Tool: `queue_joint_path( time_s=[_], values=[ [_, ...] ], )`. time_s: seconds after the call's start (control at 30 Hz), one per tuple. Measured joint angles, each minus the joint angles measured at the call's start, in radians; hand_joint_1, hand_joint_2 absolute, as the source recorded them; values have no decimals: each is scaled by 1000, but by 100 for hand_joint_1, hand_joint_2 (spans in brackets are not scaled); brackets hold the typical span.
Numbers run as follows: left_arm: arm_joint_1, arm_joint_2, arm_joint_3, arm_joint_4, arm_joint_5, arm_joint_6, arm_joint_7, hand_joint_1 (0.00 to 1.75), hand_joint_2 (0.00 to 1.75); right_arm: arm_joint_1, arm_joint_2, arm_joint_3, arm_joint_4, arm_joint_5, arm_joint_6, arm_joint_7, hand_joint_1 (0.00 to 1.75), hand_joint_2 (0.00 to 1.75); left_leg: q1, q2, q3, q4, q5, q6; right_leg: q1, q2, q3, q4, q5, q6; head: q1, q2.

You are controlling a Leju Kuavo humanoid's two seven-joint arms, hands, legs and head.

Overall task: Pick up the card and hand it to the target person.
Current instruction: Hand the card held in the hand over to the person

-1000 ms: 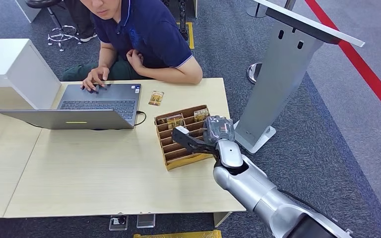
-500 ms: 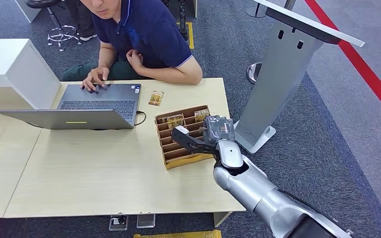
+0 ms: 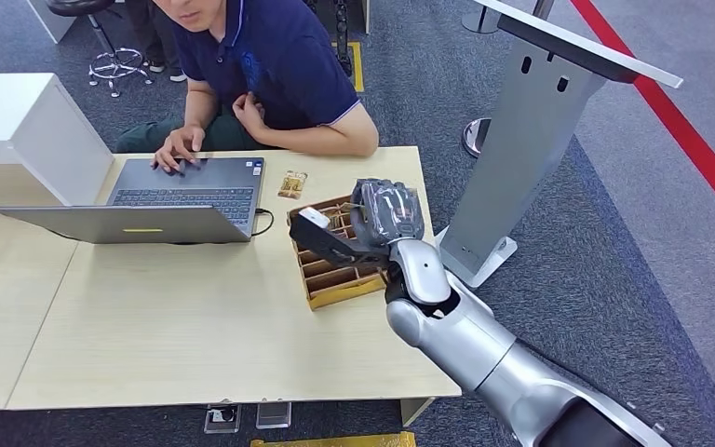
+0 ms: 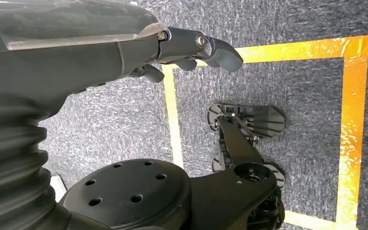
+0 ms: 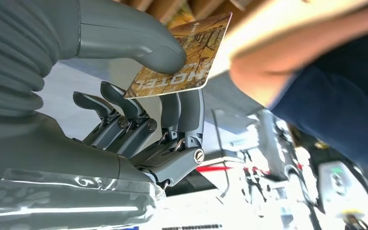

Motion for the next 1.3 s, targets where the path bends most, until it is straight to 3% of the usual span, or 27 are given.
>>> queue_joint_path(
  time_s=[0.23,0.47,0.83,0.97,1.3],
  values=[
    [-1,0,0,0,4,5,0,0,175,-58,37,14,0,-59,-29,-67,175,175,0,0,-1,0,0,0,0,0,0,0,0,0,0,0],
    [-4,-1,0,0,1,7,3,0,175,-120,100,29,113,-103,-83,-130,175,175,0,0,-1,0,0,0,0,0,0,0,0,0,0,0],
    [-11,-3,0,0,-5,12,7,0,175,-183,175,46,281,-115,-119,-141,175,175,0,0,-1,0,0,0,0,0,0,0,0,0,0,0],
    [-11,-3,0,0,-6,8,11,0,175,-191,185,47,311,-110,-126,-136,0,175,0,0,-1,0,0,0,0,0,0,0,0,0,1,0],
    [-11,-3,-2,0,-5,0,4,0,175,-194,190,56,340,-95,-127,-120,0,175,0,0,-1,0,0,0,0,0,0,0,0,0,0,0]
  ],
)
